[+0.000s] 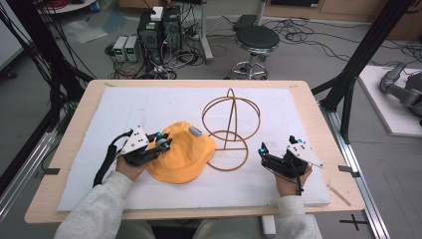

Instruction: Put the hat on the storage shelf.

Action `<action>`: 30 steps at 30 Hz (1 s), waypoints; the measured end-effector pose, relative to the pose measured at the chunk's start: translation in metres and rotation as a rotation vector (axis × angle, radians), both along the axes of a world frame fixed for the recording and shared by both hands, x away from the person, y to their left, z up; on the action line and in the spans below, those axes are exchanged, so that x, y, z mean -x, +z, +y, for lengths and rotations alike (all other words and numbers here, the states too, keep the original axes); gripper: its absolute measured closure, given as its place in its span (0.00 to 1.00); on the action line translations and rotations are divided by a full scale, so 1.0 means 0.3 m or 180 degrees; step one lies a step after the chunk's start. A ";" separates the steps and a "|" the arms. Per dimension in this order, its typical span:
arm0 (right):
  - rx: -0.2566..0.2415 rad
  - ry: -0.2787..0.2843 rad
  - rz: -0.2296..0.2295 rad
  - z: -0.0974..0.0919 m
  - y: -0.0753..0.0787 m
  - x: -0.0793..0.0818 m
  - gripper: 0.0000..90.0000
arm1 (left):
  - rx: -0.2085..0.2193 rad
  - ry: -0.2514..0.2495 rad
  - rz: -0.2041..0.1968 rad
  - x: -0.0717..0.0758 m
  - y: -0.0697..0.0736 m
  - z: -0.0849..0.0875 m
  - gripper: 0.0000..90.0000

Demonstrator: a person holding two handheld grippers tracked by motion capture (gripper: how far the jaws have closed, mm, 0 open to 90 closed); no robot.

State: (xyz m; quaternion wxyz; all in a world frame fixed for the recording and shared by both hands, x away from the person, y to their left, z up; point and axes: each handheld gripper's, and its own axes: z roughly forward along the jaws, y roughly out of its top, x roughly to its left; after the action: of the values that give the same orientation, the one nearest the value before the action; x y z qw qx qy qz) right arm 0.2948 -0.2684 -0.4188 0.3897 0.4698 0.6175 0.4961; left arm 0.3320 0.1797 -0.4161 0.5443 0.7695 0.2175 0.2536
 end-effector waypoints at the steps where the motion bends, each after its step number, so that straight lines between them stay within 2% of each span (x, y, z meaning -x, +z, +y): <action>1: 0.0001 0.0001 -0.0001 0.000 0.000 0.000 0.01 | -0.0020 0.0006 -0.0019 0.003 0.001 -0.001 0.84; 5: 0.0004 -0.0004 -0.0001 -0.002 0.001 0.001 0.01 | 0.0013 0.0043 -0.0047 0.006 0.001 0.001 0.86; 7: 0.0009 -0.0016 -0.0016 -0.003 0.001 0.000 0.01 | 0.0022 0.0074 -0.0132 0.017 0.003 0.004 0.87; 14: -0.0004 -0.0045 -0.0019 -0.007 0.002 0.001 0.01 | 0.0109 0.0157 -0.0253 0.035 0.006 0.015 0.89; 17: -0.0022 -0.0054 -0.0019 -0.008 0.004 0.003 0.01 | 0.0258 0.0259 -0.0299 0.041 0.015 0.034 0.89; 19: -0.0030 -0.0068 -0.0023 -0.006 0.005 0.005 0.01 | 0.0305 0.0272 -0.0316 0.043 0.020 0.040 0.89; 23: -0.0026 -0.0064 -0.0013 -0.003 0.004 0.006 0.01 | 0.0537 0.0331 -0.0395 0.054 0.050 0.068 0.89; 30: -0.0020 -0.0092 -0.0019 -0.003 0.004 0.006 0.01 | 0.0616 0.0401 -0.0476 0.056 0.072 0.097 0.89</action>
State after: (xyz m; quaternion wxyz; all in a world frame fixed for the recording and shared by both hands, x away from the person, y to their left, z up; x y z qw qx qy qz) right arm 0.2930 -0.2693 -0.4175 0.3972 0.4784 0.6079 0.4939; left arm 0.3153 0.2089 -0.3945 0.6137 0.6771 0.2476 0.3218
